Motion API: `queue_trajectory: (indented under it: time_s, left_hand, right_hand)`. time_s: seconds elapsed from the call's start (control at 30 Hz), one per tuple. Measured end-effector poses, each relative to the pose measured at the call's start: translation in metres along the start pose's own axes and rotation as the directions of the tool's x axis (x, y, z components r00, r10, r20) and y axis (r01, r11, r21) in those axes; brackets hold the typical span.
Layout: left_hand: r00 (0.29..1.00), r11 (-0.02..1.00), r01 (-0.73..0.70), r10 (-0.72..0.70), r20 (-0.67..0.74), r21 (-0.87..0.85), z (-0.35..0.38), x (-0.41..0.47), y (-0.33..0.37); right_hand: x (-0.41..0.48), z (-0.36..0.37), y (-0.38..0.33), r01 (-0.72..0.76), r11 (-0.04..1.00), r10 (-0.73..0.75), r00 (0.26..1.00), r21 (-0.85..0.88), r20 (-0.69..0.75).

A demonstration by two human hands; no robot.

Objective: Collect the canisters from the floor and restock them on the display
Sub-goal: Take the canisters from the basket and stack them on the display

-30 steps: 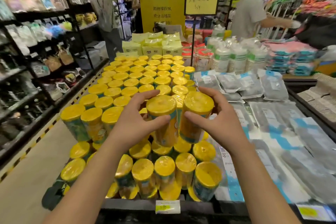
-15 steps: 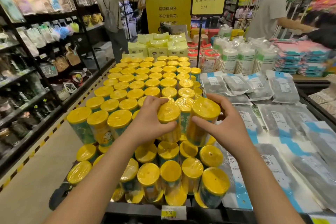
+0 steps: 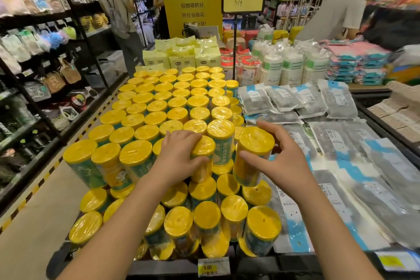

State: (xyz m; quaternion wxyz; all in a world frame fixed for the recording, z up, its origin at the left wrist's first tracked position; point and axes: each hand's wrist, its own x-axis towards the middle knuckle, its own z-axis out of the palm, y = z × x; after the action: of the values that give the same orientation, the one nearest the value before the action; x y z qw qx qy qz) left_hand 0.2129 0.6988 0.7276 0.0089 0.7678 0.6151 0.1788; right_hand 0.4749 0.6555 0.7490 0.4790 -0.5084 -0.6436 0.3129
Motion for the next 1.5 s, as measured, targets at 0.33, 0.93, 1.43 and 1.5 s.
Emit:
queue_trajectory:
  time_s: [0.33, 0.93, 1.43, 1.5]
  left_hand:
    - [0.995, 0.997, 0.056, -0.051, -0.081, 0.061, 0.004, -0.013, 0.008]
    - [0.989, 0.995, 0.060, -0.069, -0.132, -0.074, -0.009, -0.050, -0.004]
    - [0.956, 0.980, 0.153, -0.179, -0.232, -0.128, -0.057, -0.114, -0.030]
    - [0.934, 0.965, 0.219, -0.250, -0.255, -0.146, -0.064, -0.141, -0.041]
  right_hand:
    - [0.021, 0.031, 0.016, -0.003, 0.993, 0.011, 0.998, -0.119, 0.064]
    - [0.020, 0.082, 0.046, -0.024, 0.976, 0.027, 1.000, -0.216, 0.014]
    - [0.000, 0.125, -0.037, 0.474, 0.827, -0.307, 0.831, -0.301, 0.464]
    - [-0.009, 0.145, -0.049, 0.515, 0.830, -0.327, 0.763, -0.217, 0.558]
